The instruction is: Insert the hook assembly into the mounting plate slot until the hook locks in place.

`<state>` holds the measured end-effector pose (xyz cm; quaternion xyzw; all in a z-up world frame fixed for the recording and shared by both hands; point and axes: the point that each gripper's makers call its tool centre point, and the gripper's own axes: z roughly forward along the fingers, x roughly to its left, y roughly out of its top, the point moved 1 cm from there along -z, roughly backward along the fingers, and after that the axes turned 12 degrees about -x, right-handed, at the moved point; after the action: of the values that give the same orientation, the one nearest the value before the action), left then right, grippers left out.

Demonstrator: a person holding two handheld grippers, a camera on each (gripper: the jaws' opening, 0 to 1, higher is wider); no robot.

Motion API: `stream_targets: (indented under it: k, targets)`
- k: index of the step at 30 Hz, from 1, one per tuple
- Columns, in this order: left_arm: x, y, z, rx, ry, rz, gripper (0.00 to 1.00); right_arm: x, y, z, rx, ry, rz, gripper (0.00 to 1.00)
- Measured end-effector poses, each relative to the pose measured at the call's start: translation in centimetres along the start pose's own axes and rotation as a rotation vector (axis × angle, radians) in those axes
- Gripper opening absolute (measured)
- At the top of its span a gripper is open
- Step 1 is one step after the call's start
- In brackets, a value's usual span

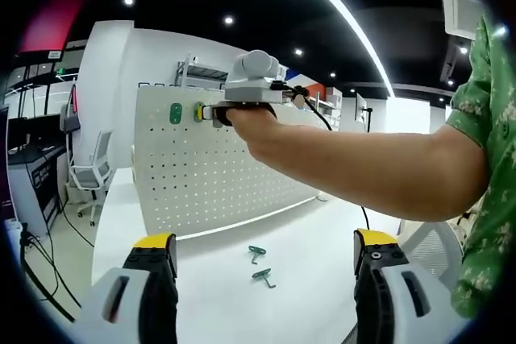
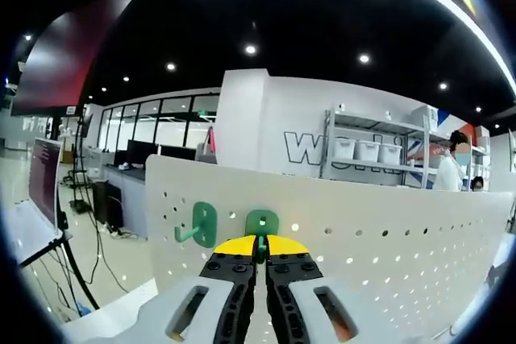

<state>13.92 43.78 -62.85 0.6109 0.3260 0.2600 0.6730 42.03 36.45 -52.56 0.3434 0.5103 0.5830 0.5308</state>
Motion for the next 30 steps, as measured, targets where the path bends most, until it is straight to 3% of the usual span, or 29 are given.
stream_targets:
  k: [10,30]
  targets:
    - [0.16,-0.02,-0.03,-0.003,-0.003,-0.003,0.92,0.22,-0.09,0.08,0.003,-0.005,-0.028,0.02]
    - [0.64,-0.47,-0.87,-0.005,-0.008,-0.015,0.91,0.18,-0.21,0.23,0.017,-0.096,-0.023,0.02]
